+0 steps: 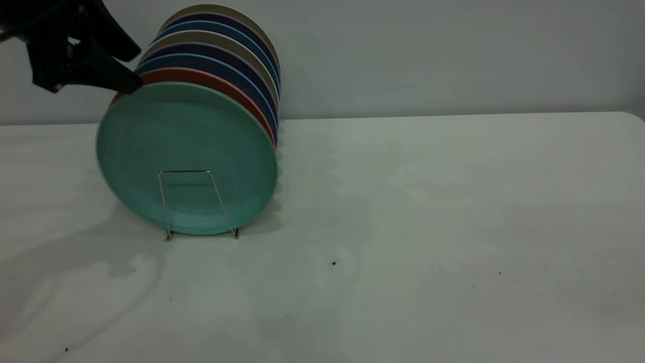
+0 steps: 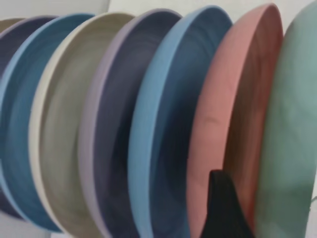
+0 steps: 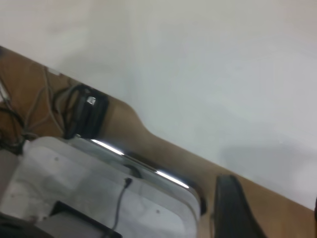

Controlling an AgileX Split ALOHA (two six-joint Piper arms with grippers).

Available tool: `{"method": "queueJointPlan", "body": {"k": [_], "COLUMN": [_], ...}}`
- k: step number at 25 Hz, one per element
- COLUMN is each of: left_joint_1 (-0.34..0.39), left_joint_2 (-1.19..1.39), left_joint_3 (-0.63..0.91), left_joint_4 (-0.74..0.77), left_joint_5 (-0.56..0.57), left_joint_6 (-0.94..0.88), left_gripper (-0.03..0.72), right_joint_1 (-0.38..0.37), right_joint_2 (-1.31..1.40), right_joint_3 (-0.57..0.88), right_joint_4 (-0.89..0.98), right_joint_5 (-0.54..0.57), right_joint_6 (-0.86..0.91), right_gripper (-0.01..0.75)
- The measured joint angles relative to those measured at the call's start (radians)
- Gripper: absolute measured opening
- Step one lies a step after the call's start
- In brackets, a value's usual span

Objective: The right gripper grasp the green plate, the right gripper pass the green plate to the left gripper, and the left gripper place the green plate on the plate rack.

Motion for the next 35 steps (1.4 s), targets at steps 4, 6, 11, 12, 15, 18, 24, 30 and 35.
{"method": "queueJointPlan", "body": {"k": [4, 6, 11, 12, 15, 18, 24, 30, 35], "left_joint_1": [0.0, 0.0, 0.0, 0.0, 0.0, 0.0, 0.0, 0.0, 0.0], "left_joint_2": [-0.067, -0.123, -0.32, -0.359, -0.489, -0.608, -0.771, -0.92, -1.105], "left_joint_3": [0.0, 0.0, 0.0, 0.0, 0.0, 0.0, 0.02, 0.215, 0.468], "left_joint_4": [0.006, 0.009, 0.028, 0.047, 0.128, 0.24, 0.483, 0.611, 0.641], "left_joint_5": [0.02, 0.023, 0.046, 0.062, 0.132, 0.237, 0.512, 0.579, 0.574], "left_joint_6": [-0.069, -0.106, -0.336, -0.396, -0.641, -0.892, -1.358, -1.606, -1.7], "left_gripper": [0.511, 0.513, 0.513, 0.513, 0.513, 0.513, 0.513, 0.513, 0.513], "right_joint_1": [0.0, 0.0, 0.0, 0.0, 0.0, 0.0, 0.0, 0.079, 0.101], "right_joint_2": [0.0, -0.001, -0.062, -0.09, -0.186, -0.281, -0.415, -0.532, -0.652], "right_joint_3": [0.0, 0.0, 0.049, 0.077, 0.166, 0.182, 0.183, 0.189, 0.19], "right_joint_4": [-0.049, -0.078, -0.152, -0.162, -0.177, -0.192, -0.277, -0.412, -0.423], "right_joint_5": [0.001, 0.011, 0.014, 0.006, -0.042, -0.065, -0.075, -0.077, -0.076], "right_joint_6": [0.007, 0.025, 0.076, 0.086, 0.11, 0.134, 0.285, 0.45, 0.463], "right_gripper": [0.415, 0.415, 0.415, 0.415, 0.415, 0.415, 0.413, 0.411, 0.405]}}
